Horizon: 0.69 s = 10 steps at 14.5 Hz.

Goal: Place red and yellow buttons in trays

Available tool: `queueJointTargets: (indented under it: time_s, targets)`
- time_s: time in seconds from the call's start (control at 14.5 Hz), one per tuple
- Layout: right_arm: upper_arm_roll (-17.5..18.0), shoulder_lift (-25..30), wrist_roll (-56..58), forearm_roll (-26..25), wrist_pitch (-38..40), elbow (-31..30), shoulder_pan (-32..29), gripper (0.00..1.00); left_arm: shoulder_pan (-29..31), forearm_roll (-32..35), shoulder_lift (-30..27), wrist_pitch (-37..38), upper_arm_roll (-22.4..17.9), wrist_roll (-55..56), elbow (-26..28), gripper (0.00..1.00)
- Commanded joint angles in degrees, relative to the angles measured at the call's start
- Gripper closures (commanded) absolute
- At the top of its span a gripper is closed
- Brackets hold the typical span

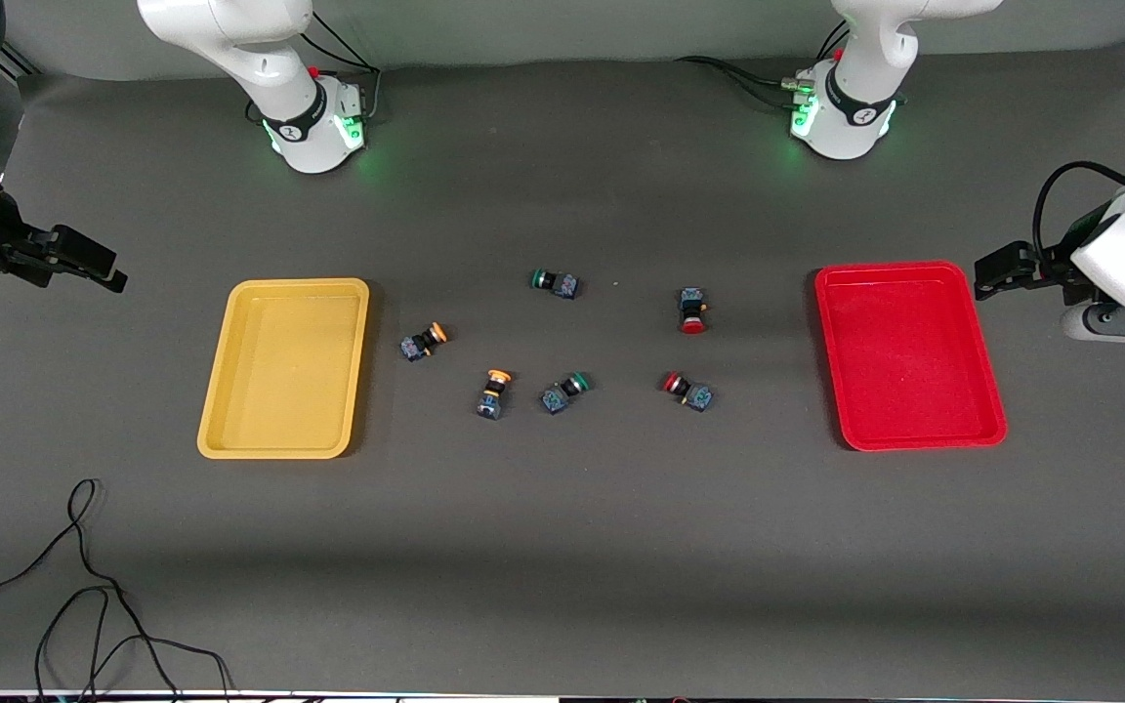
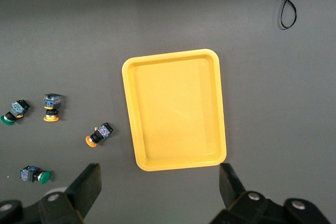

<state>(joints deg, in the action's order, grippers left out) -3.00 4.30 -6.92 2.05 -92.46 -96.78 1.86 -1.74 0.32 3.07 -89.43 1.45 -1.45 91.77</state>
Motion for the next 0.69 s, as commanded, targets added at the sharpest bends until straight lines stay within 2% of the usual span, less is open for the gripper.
queueJointTargets:
  time_s: [0.0, 0.41, 0.62]
  targets:
    - [0.27, -0.52, -1.6, -1.09, 1.05, 1.33, 0.25, 0.0, -0.55, 0.91, -1.4, 0.75, -0.4, -0.92, 1.13, 0.0]
    - [0.27, -1.13, -0.9, -0.64, 1.92, 1.07, 0.25, 0.0, -0.46, 1.09, -1.14, 0.75, -0.31, -0.75, 0.6, 0.0]
    - [0.27, -4.72, -1.42, -0.47, 3.69, 0.45, 4.37, 0.0, -0.63, 0.39, -1.49, 1.37, -0.22, 0.22, 1.3, 0.0]
